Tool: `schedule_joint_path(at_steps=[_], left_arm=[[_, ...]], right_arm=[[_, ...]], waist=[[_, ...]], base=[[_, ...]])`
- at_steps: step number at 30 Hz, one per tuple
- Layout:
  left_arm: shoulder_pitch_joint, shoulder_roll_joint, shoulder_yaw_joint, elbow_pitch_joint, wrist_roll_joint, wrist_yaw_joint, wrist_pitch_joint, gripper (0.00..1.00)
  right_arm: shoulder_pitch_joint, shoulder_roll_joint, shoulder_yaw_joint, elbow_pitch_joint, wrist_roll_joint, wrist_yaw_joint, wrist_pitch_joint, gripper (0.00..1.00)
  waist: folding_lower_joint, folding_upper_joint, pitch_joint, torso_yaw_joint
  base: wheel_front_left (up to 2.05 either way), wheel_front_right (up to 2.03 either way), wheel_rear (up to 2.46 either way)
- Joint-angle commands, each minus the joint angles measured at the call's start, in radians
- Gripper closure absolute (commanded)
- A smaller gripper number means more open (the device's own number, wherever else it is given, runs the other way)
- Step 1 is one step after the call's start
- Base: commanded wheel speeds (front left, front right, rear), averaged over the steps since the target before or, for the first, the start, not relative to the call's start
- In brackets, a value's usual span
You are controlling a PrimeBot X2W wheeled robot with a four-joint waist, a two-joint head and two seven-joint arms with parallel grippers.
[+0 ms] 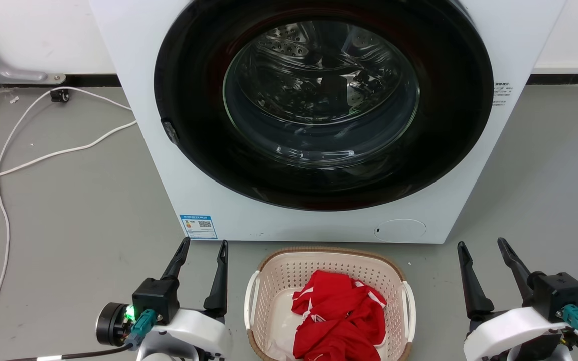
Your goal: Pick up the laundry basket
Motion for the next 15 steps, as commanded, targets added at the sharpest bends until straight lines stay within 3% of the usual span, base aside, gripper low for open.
schedule_joint_path(at_steps=[1, 15], left_arm=[[-0.011, -0.001, 0.003, 0.002, -0.005, 0.001, -0.005, 0.00], [-0.012, -0.001, 0.005, 0.004, -0.011, 0.007, -0.005, 0.00]], right_arm=[[0.005, 0.002, 0.000, 0.000, 0.003, 0.000, -0.007, 0.00], [-0.006, 0.002, -0.002, 0.007, 0.011, 0.000, -0.007, 0.00]], waist=[[-0.0001, 0.0000, 0.002, 0.000], [-0.0001, 0.0000, 0.010, -0.002]], base=[[0.00, 0.00, 0.00], [0.00, 0.00, 0.00]])
